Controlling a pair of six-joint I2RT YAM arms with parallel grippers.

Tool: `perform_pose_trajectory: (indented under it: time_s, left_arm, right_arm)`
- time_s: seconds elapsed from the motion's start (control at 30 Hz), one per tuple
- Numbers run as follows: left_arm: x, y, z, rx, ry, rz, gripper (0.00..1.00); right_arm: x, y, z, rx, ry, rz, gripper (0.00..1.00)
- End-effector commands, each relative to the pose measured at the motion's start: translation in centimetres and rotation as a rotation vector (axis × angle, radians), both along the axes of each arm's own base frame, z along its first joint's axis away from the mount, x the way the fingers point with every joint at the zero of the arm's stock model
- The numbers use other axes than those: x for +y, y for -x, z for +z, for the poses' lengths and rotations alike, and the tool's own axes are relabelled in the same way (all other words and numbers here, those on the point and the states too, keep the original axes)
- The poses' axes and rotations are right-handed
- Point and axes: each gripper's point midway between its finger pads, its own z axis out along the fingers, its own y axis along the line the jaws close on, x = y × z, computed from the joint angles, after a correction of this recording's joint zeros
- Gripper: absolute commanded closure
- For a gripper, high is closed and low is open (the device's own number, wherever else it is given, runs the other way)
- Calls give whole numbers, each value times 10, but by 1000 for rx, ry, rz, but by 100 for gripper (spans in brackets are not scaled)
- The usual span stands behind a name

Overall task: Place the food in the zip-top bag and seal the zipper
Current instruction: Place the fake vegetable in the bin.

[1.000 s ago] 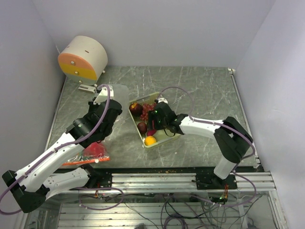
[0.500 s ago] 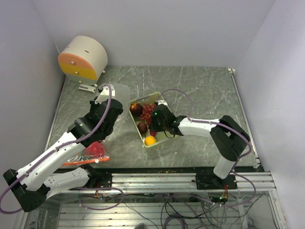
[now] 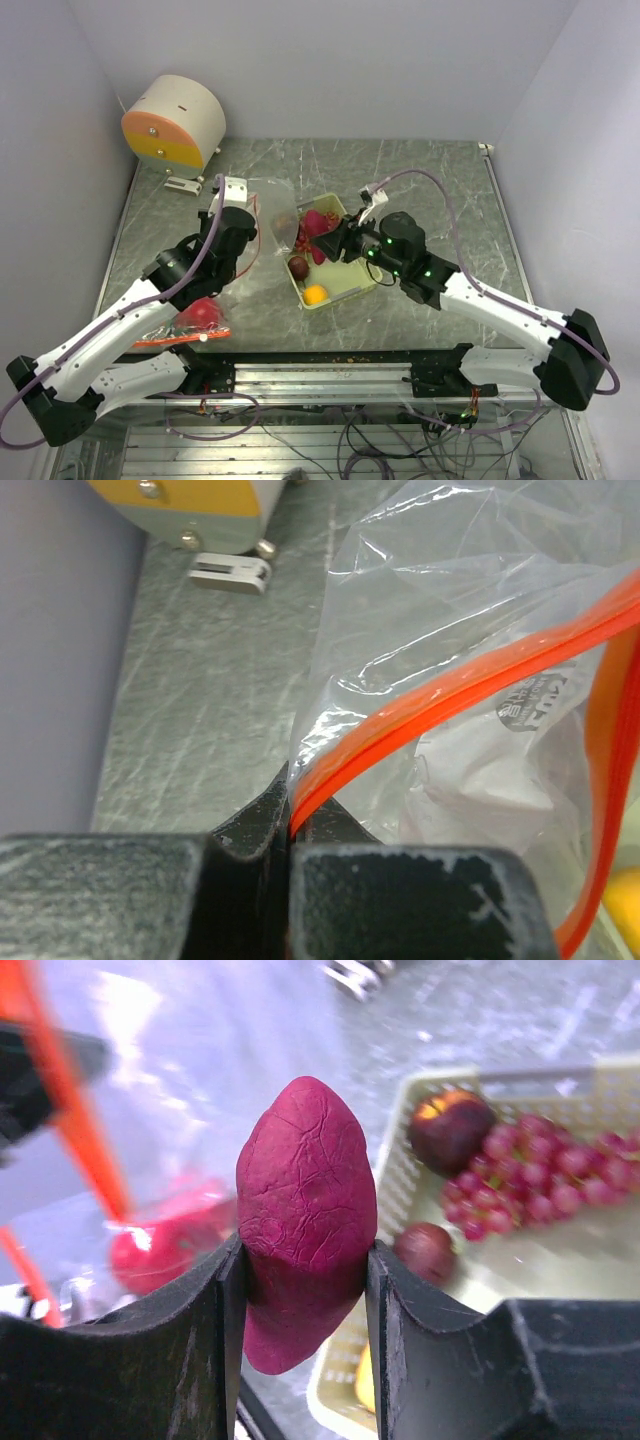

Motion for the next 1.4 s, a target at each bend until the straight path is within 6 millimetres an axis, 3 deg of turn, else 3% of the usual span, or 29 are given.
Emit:
perform_pose_trajectory:
  time_s: [0.0, 0.2, 0.37, 0.53, 0.67, 0.9, 1.13, 1.37]
  left_arm:
    - [-37, -10, -12, 9, 149, -100, 93]
    - [-62, -17, -21, 9, 243, -158, 93]
    - [-73, -21, -33, 23, 275, -168, 93]
    - [-83, -20, -30, 20, 337, -193, 93]
    - [-83, -11, -12, -16, 419, -221, 93]
    - [-76, 8, 8, -87, 555, -259, 93]
    - [-81, 10, -2, -74, 600, -261, 93]
    - [-91, 9, 7, -104, 667, -297, 93]
  right_arm:
    - [24, 39, 43, -95, -181, 203, 96]
    - [49, 80, 82, -187, -297, 357, 96]
    - [64, 99, 86, -191, -331, 403, 96]
    - [69, 91, 74, -122, -390, 336, 96]
    - [65, 82, 63, -90, -415, 274, 96]
    - [64, 80, 73, -117, -428, 257, 96]
    - [82, 87, 82, -123, -423, 310, 96]
    - [100, 75, 52, -58, -325, 253, 96]
